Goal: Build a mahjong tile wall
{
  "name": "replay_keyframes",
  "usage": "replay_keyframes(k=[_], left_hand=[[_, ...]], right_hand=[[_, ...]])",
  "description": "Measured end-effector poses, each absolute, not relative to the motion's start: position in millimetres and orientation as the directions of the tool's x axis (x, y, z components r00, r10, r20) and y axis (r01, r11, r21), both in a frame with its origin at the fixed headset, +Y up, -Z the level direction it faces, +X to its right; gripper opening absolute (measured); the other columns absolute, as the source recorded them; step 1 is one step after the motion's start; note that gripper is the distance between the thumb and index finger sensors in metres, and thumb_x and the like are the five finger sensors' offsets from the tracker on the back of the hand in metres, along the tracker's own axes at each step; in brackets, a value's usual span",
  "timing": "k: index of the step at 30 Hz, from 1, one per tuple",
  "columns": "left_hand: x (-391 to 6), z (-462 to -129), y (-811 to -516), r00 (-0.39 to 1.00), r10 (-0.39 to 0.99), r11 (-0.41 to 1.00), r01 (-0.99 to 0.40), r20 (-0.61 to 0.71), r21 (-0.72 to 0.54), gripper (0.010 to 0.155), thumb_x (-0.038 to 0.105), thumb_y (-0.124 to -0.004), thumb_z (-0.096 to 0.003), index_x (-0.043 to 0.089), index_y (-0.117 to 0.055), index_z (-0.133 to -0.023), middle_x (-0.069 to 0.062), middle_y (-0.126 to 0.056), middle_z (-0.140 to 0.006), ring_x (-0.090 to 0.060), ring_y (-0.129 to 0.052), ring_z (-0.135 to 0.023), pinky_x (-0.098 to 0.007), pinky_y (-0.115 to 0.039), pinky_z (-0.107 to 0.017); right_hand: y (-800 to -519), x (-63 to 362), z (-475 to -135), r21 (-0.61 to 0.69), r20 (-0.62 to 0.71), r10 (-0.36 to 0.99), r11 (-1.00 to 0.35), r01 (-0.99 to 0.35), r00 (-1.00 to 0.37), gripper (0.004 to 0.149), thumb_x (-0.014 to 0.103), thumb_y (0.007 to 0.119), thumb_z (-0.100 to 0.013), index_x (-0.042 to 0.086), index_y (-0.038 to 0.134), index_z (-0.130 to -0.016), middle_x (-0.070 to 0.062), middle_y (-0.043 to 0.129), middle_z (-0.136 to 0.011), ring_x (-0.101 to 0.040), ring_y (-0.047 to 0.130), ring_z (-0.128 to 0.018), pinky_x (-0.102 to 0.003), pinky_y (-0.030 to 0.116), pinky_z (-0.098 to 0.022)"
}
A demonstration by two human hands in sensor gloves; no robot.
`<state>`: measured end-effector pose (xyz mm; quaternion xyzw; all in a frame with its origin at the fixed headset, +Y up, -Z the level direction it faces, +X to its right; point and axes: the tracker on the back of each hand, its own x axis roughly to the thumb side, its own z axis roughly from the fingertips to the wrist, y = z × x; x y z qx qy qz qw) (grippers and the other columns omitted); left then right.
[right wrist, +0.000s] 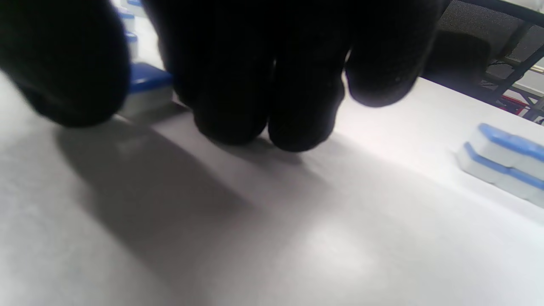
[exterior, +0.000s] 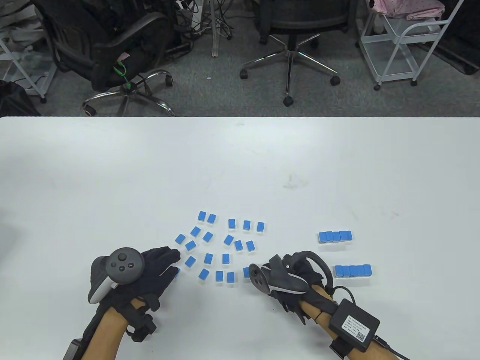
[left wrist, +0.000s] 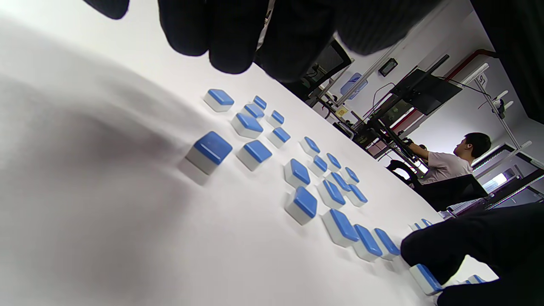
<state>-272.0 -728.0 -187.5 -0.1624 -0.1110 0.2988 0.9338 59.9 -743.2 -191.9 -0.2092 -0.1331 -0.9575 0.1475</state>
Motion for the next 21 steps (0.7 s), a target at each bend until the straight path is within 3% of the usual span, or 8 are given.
replay_keyframes(k=[3,7,13,15,17,21], left_hand=[[-272.1,-187.0,-728.0,0.797,0.594,0.770,-0.522,0.111,-0.368,0.061,0.052,-0.063,-0.0526,0.027,-0.062,-0.108,-0.006,-0.055,-0.117,-0.038,-0.047,-0.109,-0.065,-0.037,-0.078],[-271.4,-186.9,-728.2,0.797,0.593,0.769,-0.520,0.112,-0.371,0.061,0.052,-0.063,-0.0526,0.027,-0.062,-0.108,-0.007,-0.055,-0.117,-0.038,-0.048,-0.109,-0.065,-0.037,-0.078],[-272.2,-186.5,-728.1,0.796,0.595,0.768,-0.524,0.110,-0.369,0.061,0.052,-0.063,-0.0526,0.027,-0.062,-0.108,-0.006,-0.055,-0.117,-0.038,-0.047,-0.109,-0.065,-0.037,-0.078],[-273.5,-185.7,-727.7,0.795,0.597,0.767,-0.527,0.107,-0.365,0.061,0.052,-0.063,-0.0526,0.027,-0.062,-0.108,-0.006,-0.055,-0.117,-0.038,-0.047,-0.109,-0.065,-0.037,-0.078],[-274.0,-185.8,-727.0,0.796,0.596,0.770,-0.528,0.107,-0.359,0.061,0.052,-0.063,-0.0525,0.027,-0.062,-0.108,-0.006,-0.055,-0.117,-0.038,-0.047,-0.109,-0.065,-0.037,-0.078],[-272.8,-187.8,-727.4,0.794,0.599,0.767,-0.529,0.107,-0.364,0.061,0.052,-0.063,-0.0526,0.027,-0.062,-0.108,-0.006,-0.055,-0.117,-0.038,-0.047,-0.110,-0.065,-0.037,-0.078]], right_hand=[[-743.2,61.4,-189.5,0.190,0.439,-0.189,-0.936,0.296,-0.878,0.070,0.054,0.088,-0.028,0.029,0.070,-0.091,0.000,0.094,-0.076,-0.029,0.094,-0.070,-0.056,0.074,-0.059],[-744.7,54.6,-184.9,0.125,0.461,-0.192,-0.952,0.278,-0.866,0.057,0.046,0.091,-0.031,0.029,0.078,-0.084,0.003,0.096,-0.071,-0.027,0.096,-0.067,-0.054,0.075,-0.059],[-733.2,61.9,-189.7,0.100,0.457,-0.197,-0.958,0.270,-0.867,0.055,0.051,0.091,-0.028,0.032,0.082,-0.079,0.006,0.098,-0.067,-0.025,0.093,-0.073,-0.055,0.072,-0.065],[-707.6,89.2,-205.1,0.056,0.360,-0.155,-0.981,0.187,-0.920,0.055,0.051,0.090,-0.028,0.033,0.080,-0.079,0.007,0.097,-0.068,-0.025,0.092,-0.075,-0.056,0.071,-0.066],[-680.0,136.2,-227.7,0.022,0.177,-0.085,-0.996,0.090,-0.981,0.054,0.050,0.089,-0.031,0.034,0.078,-0.082,0.006,0.095,-0.072,-0.026,0.088,-0.080,-0.057,0.067,-0.068],[-666.4,224.7,-260.1,0.030,-0.148,0.069,-0.997,-0.075,-0.987,0.054,0.047,0.088,-0.033,0.037,0.074,-0.084,0.006,0.091,-0.081,-0.029,0.080,-0.089,-0.061,0.057,-0.074]])
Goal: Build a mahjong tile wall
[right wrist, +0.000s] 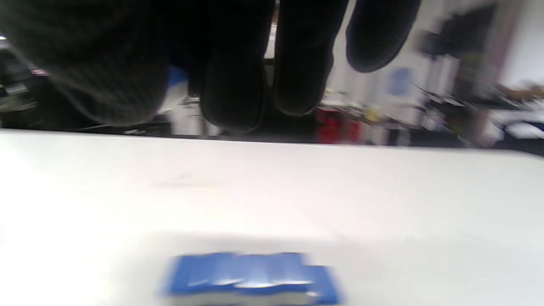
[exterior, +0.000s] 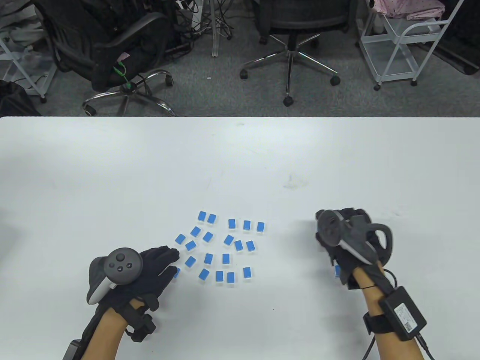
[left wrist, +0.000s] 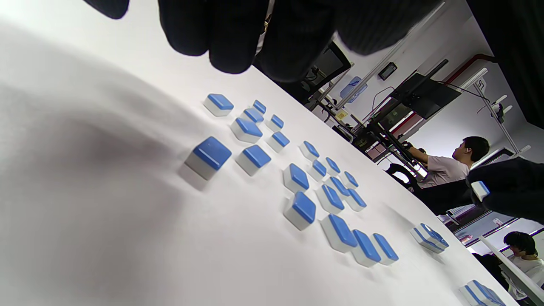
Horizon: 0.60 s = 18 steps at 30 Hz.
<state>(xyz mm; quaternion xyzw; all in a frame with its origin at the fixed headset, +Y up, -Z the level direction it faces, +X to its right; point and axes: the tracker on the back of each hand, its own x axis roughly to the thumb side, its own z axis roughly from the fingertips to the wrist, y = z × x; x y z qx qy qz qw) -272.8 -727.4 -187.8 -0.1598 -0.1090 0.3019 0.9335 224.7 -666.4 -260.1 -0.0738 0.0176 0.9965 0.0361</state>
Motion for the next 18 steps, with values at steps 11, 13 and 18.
replay_keyframes(k=[11,13,18], left_hand=[[-274.9,-188.6,-730.1,0.797,0.598,0.761,-0.532,0.085,-0.371,0.061,0.052,-0.063,-0.0526,0.027,-0.062,-0.108,-0.006,-0.055,-0.117,-0.038,-0.047,-0.110,-0.065,-0.036,-0.078],[-275.0,-188.5,-729.9,0.797,0.598,0.761,-0.533,0.083,-0.370,0.061,0.052,-0.063,-0.0526,0.027,-0.062,-0.108,-0.006,-0.055,-0.117,-0.038,-0.047,-0.110,-0.065,-0.036,-0.078],[-275.0,-188.5,-729.9,0.797,0.599,0.760,-0.533,0.082,-0.372,0.061,0.052,-0.063,-0.0526,0.027,-0.062,-0.108,-0.006,-0.055,-0.117,-0.038,-0.047,-0.110,-0.065,-0.036,-0.078]], right_hand=[[-726.2,270.3,-274.1,0.303,-0.232,-0.084,-0.953,0.010,-0.969,0.054,0.044,0.088,-0.034,0.041,0.072,-0.085,0.008,0.092,-0.085,-0.027,0.082,-0.091,-0.059,0.057,-0.075],[-727.6,267.7,-274.5,0.303,-0.222,-0.122,-0.952,0.050,-0.968,0.054,0.043,0.089,-0.035,0.041,0.072,-0.085,0.009,0.092,-0.085,-0.026,0.082,-0.090,-0.059,0.057,-0.076],[-729.4,265.9,-275.5,0.295,-0.216,-0.121,-0.954,0.053,-0.969,0.054,0.042,0.089,-0.035,0.042,0.071,-0.085,0.009,0.091,-0.085,-0.027,0.082,-0.090,-0.059,0.057,-0.076]])
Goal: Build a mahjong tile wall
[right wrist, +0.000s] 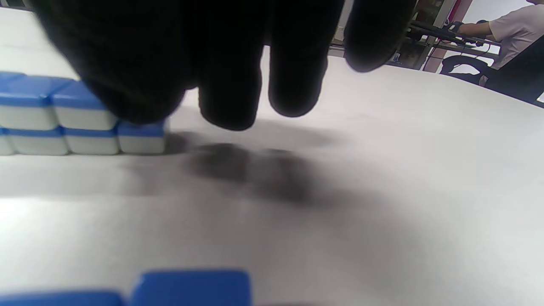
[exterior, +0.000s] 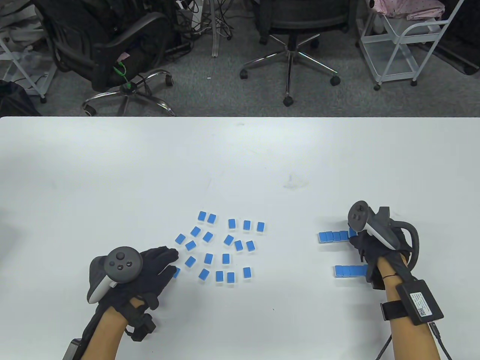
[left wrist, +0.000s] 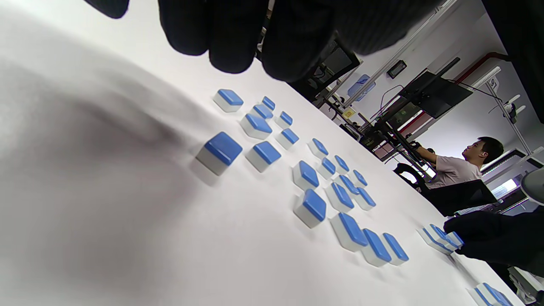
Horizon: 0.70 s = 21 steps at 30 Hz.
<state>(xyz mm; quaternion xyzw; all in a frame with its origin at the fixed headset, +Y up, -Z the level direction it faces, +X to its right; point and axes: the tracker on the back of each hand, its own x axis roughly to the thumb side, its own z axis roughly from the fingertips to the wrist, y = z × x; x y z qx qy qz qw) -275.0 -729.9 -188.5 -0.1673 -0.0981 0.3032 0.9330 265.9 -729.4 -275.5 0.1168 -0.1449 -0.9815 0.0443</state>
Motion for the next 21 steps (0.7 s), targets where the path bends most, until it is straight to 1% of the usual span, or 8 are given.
replay_keyframes(k=[6,14,17,19,21], left_hand=[[-275.2,-188.7,-729.8,0.798,0.597,0.761,-0.532,0.083,-0.371,0.060,0.052,-0.063,-0.0526,0.028,-0.062,-0.108,-0.006,-0.055,-0.117,-0.038,-0.047,-0.110,-0.065,-0.037,-0.078],[-275.4,-188.8,-729.6,0.798,0.597,0.761,-0.532,0.083,-0.371,0.061,0.052,-0.063,-0.0527,0.027,-0.062,-0.108,-0.007,-0.055,-0.117,-0.038,-0.047,-0.110,-0.065,-0.036,-0.078],[-275.5,-189.0,-729.6,0.797,0.599,0.761,-0.533,0.083,-0.370,0.061,0.052,-0.063,-0.0526,0.027,-0.062,-0.108,-0.006,-0.055,-0.117,-0.038,-0.047,-0.110,-0.065,-0.036,-0.078],[-275.6,-189.0,-729.3,0.797,0.599,0.762,-0.534,0.084,-0.368,0.061,0.052,-0.063,-0.0526,0.027,-0.062,-0.108,-0.006,-0.055,-0.117,-0.038,-0.047,-0.110,-0.065,-0.036,-0.078],[-275.8,-189.2,-729.0,0.796,0.599,0.763,-0.536,0.085,-0.362,0.061,0.051,-0.063,-0.0526,0.027,-0.062,-0.108,-0.006,-0.055,-0.117,-0.038,-0.047,-0.110,-0.065,-0.036,-0.078]], right_hand=[[-732.8,260.3,-276.1,0.308,-0.198,-0.171,-0.946,0.104,-0.965,0.053,0.042,0.089,-0.035,0.043,0.072,-0.085,0.008,0.092,-0.084,-0.027,0.083,-0.089,-0.060,0.057,-0.076],[-734.8,258.6,-277.0,0.307,-0.191,-0.166,-0.946,0.102,-0.967,0.053,0.041,0.089,-0.035,0.043,0.072,-0.085,0.008,0.092,-0.084,-0.027,0.084,-0.089,-0.060,0.057,-0.075],[-734.3,259.2,-276.7,0.309,-0.192,-0.167,-0.945,0.102,-0.967,0.056,0.041,0.089,-0.035,0.044,0.069,-0.087,0.008,0.091,-0.086,-0.027,0.083,-0.089,-0.060,0.057,-0.075],[-729.8,261.8,-275.6,0.300,-0.202,-0.151,-0.950,0.085,-0.968,0.059,0.042,0.089,-0.035,0.043,0.067,-0.089,0.007,0.090,-0.087,-0.028,0.083,-0.089,-0.060,0.057,-0.075],[-720.1,264.6,-272.4,0.253,-0.219,-0.115,-0.966,0.058,-0.969,0.060,0.043,0.088,-0.035,0.042,0.065,-0.091,0.006,0.088,-0.089,-0.028,0.082,-0.090,-0.060,0.057,-0.075]])
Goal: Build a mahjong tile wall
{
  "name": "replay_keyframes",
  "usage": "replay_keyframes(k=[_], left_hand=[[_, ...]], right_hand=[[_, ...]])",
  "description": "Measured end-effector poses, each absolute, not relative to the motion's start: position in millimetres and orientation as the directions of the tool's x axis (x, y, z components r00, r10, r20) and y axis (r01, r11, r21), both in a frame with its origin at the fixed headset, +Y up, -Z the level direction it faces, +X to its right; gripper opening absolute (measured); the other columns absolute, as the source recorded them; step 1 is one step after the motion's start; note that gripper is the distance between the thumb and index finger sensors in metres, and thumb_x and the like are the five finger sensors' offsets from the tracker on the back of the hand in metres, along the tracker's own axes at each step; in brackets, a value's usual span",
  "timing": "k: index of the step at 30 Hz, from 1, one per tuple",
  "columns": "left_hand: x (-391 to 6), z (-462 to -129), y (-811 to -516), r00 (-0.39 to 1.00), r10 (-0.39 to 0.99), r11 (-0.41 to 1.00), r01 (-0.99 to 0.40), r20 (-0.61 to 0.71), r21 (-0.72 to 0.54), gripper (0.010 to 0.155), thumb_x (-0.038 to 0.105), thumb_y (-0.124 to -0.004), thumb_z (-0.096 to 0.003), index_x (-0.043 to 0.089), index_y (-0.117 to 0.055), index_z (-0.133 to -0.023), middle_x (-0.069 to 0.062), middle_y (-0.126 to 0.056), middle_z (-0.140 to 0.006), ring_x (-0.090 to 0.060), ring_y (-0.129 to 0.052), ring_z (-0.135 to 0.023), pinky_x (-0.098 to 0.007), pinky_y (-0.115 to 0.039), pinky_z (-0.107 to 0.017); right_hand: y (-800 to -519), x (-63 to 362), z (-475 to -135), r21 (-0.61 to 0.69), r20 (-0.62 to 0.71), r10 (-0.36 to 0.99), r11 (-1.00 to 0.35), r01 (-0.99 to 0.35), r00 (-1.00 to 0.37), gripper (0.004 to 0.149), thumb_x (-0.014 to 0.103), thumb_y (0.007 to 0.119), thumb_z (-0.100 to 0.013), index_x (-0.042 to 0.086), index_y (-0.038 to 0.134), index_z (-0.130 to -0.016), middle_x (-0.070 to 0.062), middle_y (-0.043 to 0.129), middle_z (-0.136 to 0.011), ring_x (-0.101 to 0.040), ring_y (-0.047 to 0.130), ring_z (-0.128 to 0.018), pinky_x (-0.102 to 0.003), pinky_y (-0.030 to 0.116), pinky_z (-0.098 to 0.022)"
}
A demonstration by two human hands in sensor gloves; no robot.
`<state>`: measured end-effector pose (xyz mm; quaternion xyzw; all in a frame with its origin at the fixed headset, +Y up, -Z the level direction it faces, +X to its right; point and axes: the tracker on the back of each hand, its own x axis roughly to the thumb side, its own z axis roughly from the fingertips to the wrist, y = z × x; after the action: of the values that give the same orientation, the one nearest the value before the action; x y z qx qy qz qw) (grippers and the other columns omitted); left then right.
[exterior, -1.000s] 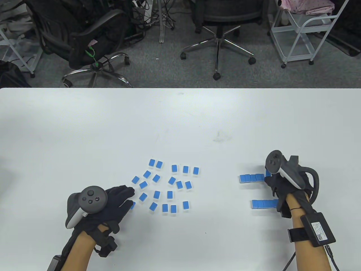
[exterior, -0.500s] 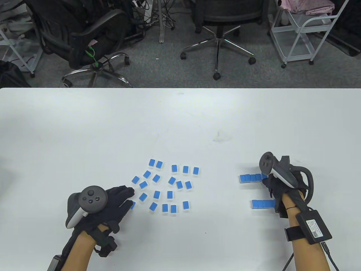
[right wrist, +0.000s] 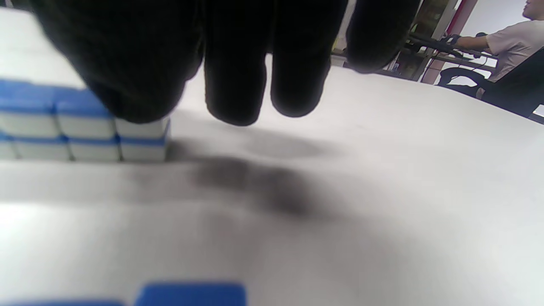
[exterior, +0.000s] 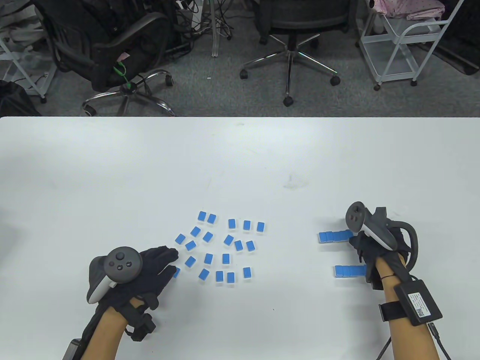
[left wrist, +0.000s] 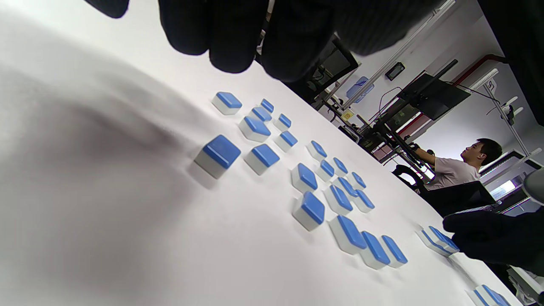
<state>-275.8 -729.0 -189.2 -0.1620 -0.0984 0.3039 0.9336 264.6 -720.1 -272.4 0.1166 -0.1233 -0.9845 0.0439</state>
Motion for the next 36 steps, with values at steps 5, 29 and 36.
replay_keyframes(k=[5,29,36], left_hand=[[-276.4,-189.1,-727.8,0.808,0.582,0.781,-0.524,0.092,-0.339,0.060,0.051,-0.065,-0.0526,0.028,-0.062,-0.108,-0.006,-0.055,-0.117,-0.038,-0.047,-0.110,-0.065,-0.036,-0.079],[-246.5,-188.6,-759.2,0.970,0.157,0.946,-0.094,0.186,-0.312,0.066,0.040,-0.083,-0.0500,0.044,-0.054,-0.109,0.008,-0.061,-0.110,-0.029,-0.060,-0.102,-0.063,-0.050,-0.078],[-247.3,-190.4,-760.0,0.975,0.142,0.956,-0.090,0.171,-0.278,0.057,0.043,-0.085,-0.0477,0.040,-0.067,-0.102,0.011,-0.068,-0.104,-0.025,-0.065,-0.099,-0.059,-0.059,-0.076]], right_hand=[[-689.6,256.9,-258.6,0.088,-0.196,0.014,-0.996,-0.032,-0.981,0.061,0.048,0.082,-0.035,0.039,0.064,-0.093,0.003,0.084,-0.094,-0.030,0.080,-0.090,-0.060,0.059,-0.073],[-667.0,214.1,-174.0,-0.338,0.004,0.039,-0.940,-0.038,-0.999,0.062,0.054,0.076,-0.035,0.034,0.066,-0.093,-0.001,0.072,-0.104,-0.032,0.070,-0.098,-0.063,0.048,-0.076],[-661.7,213.8,-168.5,-0.384,0.019,0.026,-0.923,-0.031,-0.999,0.061,0.054,0.076,-0.035,0.034,0.068,-0.092,-0.001,0.076,-0.102,-0.032,0.073,-0.096,-0.062,0.050,-0.075]])
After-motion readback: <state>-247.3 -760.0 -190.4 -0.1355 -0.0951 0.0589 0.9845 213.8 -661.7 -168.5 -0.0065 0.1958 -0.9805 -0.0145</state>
